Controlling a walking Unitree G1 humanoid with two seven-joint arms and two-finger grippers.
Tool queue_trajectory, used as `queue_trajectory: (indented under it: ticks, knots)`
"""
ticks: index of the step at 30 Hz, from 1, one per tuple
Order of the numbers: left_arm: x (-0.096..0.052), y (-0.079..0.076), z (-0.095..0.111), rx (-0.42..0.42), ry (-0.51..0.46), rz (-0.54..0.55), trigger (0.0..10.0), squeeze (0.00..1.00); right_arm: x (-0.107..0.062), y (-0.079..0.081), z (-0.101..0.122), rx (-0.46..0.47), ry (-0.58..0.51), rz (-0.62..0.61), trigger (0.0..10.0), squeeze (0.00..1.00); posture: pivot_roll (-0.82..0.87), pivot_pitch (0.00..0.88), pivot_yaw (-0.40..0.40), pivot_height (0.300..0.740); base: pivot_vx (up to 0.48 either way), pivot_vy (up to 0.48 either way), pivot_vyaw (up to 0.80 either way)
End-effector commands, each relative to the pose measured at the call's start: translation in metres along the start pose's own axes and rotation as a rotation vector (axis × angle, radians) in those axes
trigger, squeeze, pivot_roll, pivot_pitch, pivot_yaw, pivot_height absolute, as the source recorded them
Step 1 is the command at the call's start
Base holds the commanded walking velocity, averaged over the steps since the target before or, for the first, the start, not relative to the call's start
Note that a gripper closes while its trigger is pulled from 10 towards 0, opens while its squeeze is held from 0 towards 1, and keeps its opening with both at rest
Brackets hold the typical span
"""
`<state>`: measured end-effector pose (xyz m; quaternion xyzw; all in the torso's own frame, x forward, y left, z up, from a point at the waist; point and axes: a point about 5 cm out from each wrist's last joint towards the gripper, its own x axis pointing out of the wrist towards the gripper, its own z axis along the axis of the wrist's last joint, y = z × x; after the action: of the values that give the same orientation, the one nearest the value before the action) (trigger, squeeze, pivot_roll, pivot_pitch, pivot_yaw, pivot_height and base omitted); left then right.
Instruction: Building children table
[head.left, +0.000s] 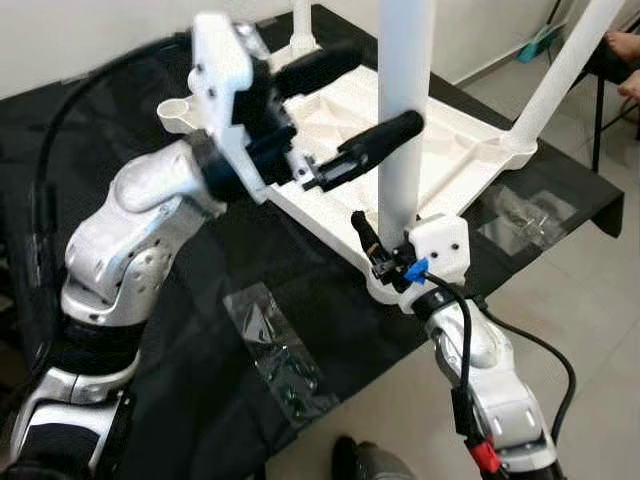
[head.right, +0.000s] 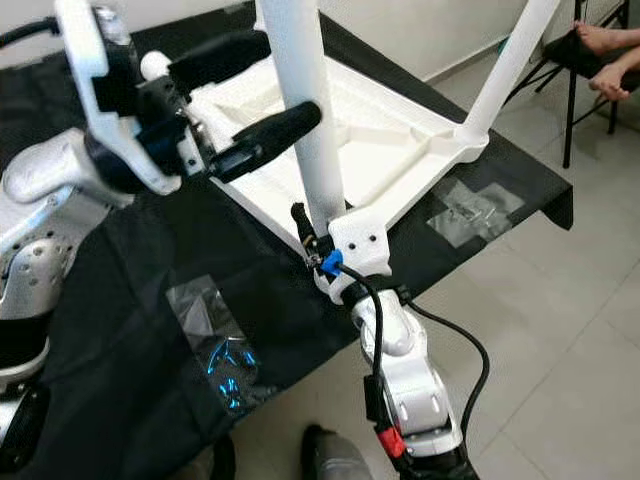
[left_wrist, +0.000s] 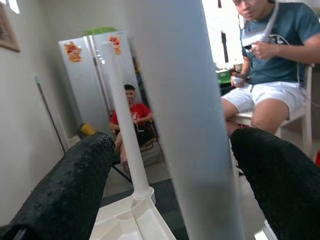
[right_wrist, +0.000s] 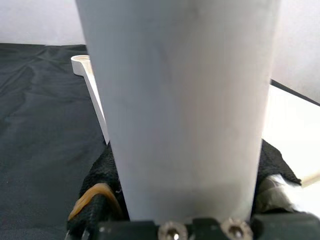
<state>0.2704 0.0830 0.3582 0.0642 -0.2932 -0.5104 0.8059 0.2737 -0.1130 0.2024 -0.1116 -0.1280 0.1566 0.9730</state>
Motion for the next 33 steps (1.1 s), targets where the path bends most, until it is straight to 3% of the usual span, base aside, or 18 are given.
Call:
queue_trajectory:
  ticks: [1, 2, 3, 4, 5, 7, 9, 13, 25, 26, 27, 33]
  knots:
    - [0.004, -0.003, -0.004, -0.012, 0.04, -0.026, 5.0, 0.0, -0.003, 0.005, -0.021, 0.021, 0.103, 0.012, 10.0, 0.0, 0.01, 0.221, -0.016, 0.74, 0.0, 0.0, 0.0]
    - [0.004, -0.003, -0.004, -0.012, 0.04, -0.026, 5.0, 0.0, -0.003, 0.005, -0.021, 0.021, 0.103, 0.012, 10.0, 0.0, 0.01, 0.221, -0.016, 0.74, 0.0, 0.0, 0.0]
    - [0.008, -0.006, -0.003, -0.028, 0.048, -0.05, 0.8, 0.0, -0.003, 0.005, -0.021, 0.02, 0.104, 0.013, 10.0, 0.0, 0.01, 0.22, -0.016, 0.74, 0.0, 0.0, 0.0]
    - [0.008, -0.006, -0.003, -0.028, 0.048, -0.05, 0.8, 0.0, -0.003, 0.005, -0.021, 0.02, 0.104, 0.013, 10.0, 0.0, 0.01, 0.22, -0.016, 0.74, 0.0, 0.0, 0.0]
    - [0.014, -0.011, -0.001, -0.04, 0.057, -0.079, 0.0, 0.0, -0.003, 0.005, -0.022, 0.02, 0.105, 0.014, 10.0, 0.0, 0.01, 0.22, -0.016, 0.74, 0.0, 0.0, 0.0]
    - [0.014, -0.011, -0.001, -0.04, 0.057, -0.079, 0.0, 0.0, -0.003, 0.005, -0.022, 0.02, 0.105, 0.014, 10.0, 0.0, 0.01, 0.22, -0.016, 0.74, 0.0, 0.0, 0.0]
    - [0.029, -0.026, 0.007, -0.074, 0.075, -0.141, 0.0, 0.0, -0.003, 0.005, -0.023, 0.021, 0.107, 0.015, 10.0, 0.0, 0.02, 0.215, -0.015, 0.74, 0.0, 0.0, 0.0]
    - [0.039, -0.04, 0.015, -0.117, 0.108, -0.18, 0.0, 0.0, -0.003, 0.007, -0.023, 0.02, 0.107, 0.019, 10.0, 0.0, 0.02, 0.214, -0.014, 0.74, 0.0, 0.0, 0.0]
    - [0.04, -0.043, 0.021, -0.173, 0.125, -0.167, 0.0, 0.0, -0.003, 0.01, -0.022, 0.016, 0.095, 0.047, 10.0, 0.0, 0.02, 0.214, -0.014, 0.74, 0.0, 0.0, 0.0]
    - [0.039, -0.042, 0.019, -0.176, 0.125, -0.163, 0.0, 0.0, -0.003, 0.011, -0.02, 0.016, 0.084, 0.065, 10.0, 0.89, 0.02, 0.215, -0.012, 0.74, 0.0, 0.0, 0.0]
    - [0.038, -0.042, 0.018, -0.178, 0.13, -0.155, 0.0, 0.0, -0.001, 0.013, -0.016, 0.009, 0.056, 0.105, 10.0, 1.0, 0.02, 0.215, -0.012, 0.74, 0.0, 0.0, 0.0]
    - [0.038, -0.042, 0.02, -0.185, 0.139, -0.145, 0.0, 0.0, 0.007, 0.009, 0.002, 0.045, -0.04, 0.28, 10.0, 1.0, 0.01, 0.22, -0.007, 0.74, 0.0, 0.0, 0.0]
